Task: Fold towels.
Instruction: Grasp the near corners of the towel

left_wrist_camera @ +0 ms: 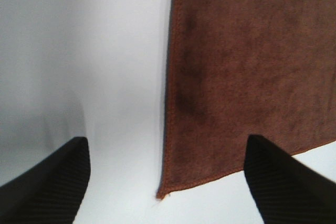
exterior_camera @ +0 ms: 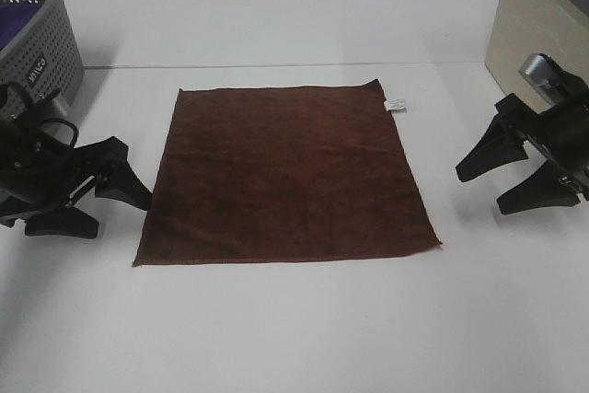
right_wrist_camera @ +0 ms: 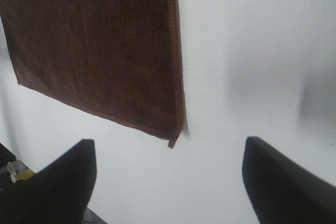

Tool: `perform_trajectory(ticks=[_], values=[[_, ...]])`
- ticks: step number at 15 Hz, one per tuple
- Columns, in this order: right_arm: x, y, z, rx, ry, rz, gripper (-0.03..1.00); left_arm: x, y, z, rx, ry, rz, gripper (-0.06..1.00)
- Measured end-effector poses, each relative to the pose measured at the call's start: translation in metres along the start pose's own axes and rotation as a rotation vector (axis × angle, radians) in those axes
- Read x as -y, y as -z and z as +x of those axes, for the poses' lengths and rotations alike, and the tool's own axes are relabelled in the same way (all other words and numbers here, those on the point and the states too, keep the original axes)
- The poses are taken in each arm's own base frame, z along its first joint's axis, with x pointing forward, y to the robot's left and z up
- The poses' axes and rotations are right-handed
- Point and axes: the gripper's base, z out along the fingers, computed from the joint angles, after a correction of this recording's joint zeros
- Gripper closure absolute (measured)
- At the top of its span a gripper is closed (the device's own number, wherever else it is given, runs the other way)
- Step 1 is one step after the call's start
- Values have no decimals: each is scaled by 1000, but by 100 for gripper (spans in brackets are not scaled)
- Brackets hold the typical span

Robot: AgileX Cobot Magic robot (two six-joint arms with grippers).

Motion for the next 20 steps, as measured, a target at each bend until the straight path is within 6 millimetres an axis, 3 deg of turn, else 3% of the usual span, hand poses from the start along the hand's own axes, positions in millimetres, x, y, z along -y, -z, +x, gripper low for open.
perform_trajectory(ticks=[5, 12, 14, 17, 20], values=[[8, -10, -1, -25, -11, -6, 24, -1, -16, 3, -44, -14, 97, 18], [13, -15, -4, -7, -25, -4, 24, -1, -16, 3, -43, -33, 94, 18], [11, -34, -5, -45, 14, -13, 24, 4, -19, 6, -47, -43, 96, 18], [-11, -64, -5, -98, 73, -30, 25, 20, -28, 13, -63, -65, 99, 18], [-25, -77, -6, -88, 79, -43, 28, 29, -39, 17, -74, -33, 119, 22]])
